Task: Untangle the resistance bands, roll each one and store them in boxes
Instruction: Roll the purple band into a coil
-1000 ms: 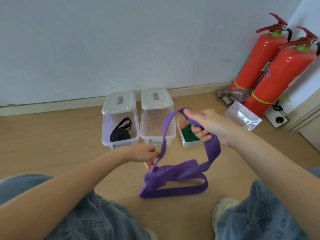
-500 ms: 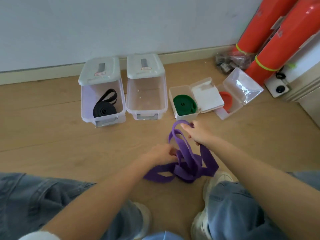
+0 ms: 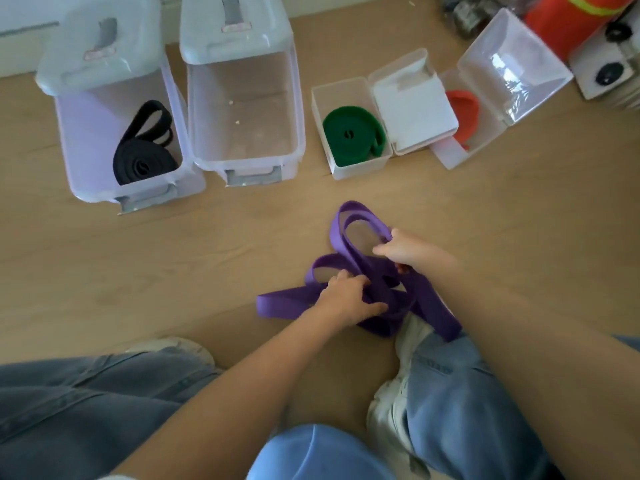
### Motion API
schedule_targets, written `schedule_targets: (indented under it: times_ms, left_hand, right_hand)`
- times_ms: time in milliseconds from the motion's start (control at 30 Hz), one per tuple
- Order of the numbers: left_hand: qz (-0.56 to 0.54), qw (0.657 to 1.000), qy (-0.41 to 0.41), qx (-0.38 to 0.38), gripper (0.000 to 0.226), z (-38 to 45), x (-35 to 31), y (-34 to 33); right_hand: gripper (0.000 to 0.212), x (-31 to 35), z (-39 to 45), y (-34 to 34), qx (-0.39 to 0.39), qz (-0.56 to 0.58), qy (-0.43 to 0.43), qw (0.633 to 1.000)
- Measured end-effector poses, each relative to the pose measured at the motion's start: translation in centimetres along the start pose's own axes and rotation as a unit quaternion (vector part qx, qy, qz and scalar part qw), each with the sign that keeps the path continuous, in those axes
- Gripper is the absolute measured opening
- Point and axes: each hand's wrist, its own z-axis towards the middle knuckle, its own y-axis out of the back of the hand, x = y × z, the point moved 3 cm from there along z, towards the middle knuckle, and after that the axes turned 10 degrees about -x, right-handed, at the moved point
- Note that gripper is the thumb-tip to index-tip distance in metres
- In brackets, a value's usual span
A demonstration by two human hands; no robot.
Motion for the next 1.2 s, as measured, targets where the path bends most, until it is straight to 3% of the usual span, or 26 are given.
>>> schedule_targets:
  times_ms: [67, 133, 267, 433, 500, 567, 700, 800, 867, 933, 1000, 1067, 1133, 1200]
  left_hand:
    - [0.001, 1.000, -0.011, 0.004, 0.060, -0.3, 0.3, 0.0]
    - [-0.028, 0.999, -0.007, -0.028, 0.066, -0.4, 0.5, 0.5]
    - [-0.124, 0.987, 0.037, -0.096, 0.069, -0.9, 0.6, 2.8]
    - [-0.375, 0.918, 0.051, -0.123, 0.024, -3.2, -0.4, 7.9]
    - [-0.449, 0.880, 0.068, -0.137, 0.016, -4.8, -0.9, 10.6]
    - [-0.467, 0.870, 0.061, -0.143, 0.011, -6.9, -1.3, 13.6]
    - [-0.320, 0.937, -0.062, -0.127, 0.029, -12.8, -1.9, 21.0]
    - [-0.190, 0.968, -0.163, 0.004, 0.045, -17.9, -2.3, 25.1]
    - [-0.126, 0.976, -0.161, 0.070, 0.048, -20.0, -1.9, 26.8]
    - [-0.029, 0.990, -0.129, 0.046, 0.044, -19.9, -0.6, 27.9]
    - [0.198, 0.977, -0.079, -0.022, 0.044, -19.1, 1.4, 28.7]
    - [0.393, 0.919, 0.027, -0.031, 0.051, -18.7, 4.6, 29.0]
    - [0.463, 0.880, 0.102, 0.001, 0.063, -18.6, 7.3, 28.7]
    - [0.443, 0.890, 0.104, -0.020, 0.078, -18.1, 8.0, 28.7]
  right_hand:
    - [0.027, -0.2, 0.4, -0.1, -0.010, -0.041, 0.008, 0.999]
    - [0.015, 0.2, 0.3, 0.0, 0.007, -0.030, 0.005, 1.000]
    - [0.020, 2.5, -0.7, 1.3, 0.067, 0.147, -0.007, 0.987]
    - [0.027, 9.0, -6.0, 3.6, 0.168, 0.287, 0.084, 0.939]
    - [0.025, 11.7, -8.4, 5.1, 0.137, 0.265, 0.142, 0.944]
    - [0.015, 13.2, -10.3, 7.3, 0.077, 0.223, 0.183, 0.954]
    - [0.015, 13.1, -12.9, 12.7, -0.096, 0.201, 0.187, 0.957]
    - [0.011, 12.4, -14.1, 15.3, -0.170, 0.213, 0.161, 0.949]
    - [0.007, 12.3, -15.0, 16.0, -0.191, 0.200, 0.156, 0.948]
    - [0.011, 12.6, -16.0, 16.2, -0.184, 0.180, 0.178, 0.950]
    - [0.010, 12.9, -17.1, 16.7, -0.191, 0.184, 0.202, 0.943]
    - [0.010, 12.8, -17.9, 18.0, -0.219, 0.263, 0.198, 0.918]
    - [0.015, 12.9, -18.8, 19.1, -0.213, 0.353, 0.181, 0.893]
    - [0.015, 14.0, -20.4, 18.6, -0.137, 0.373, 0.199, 0.896]
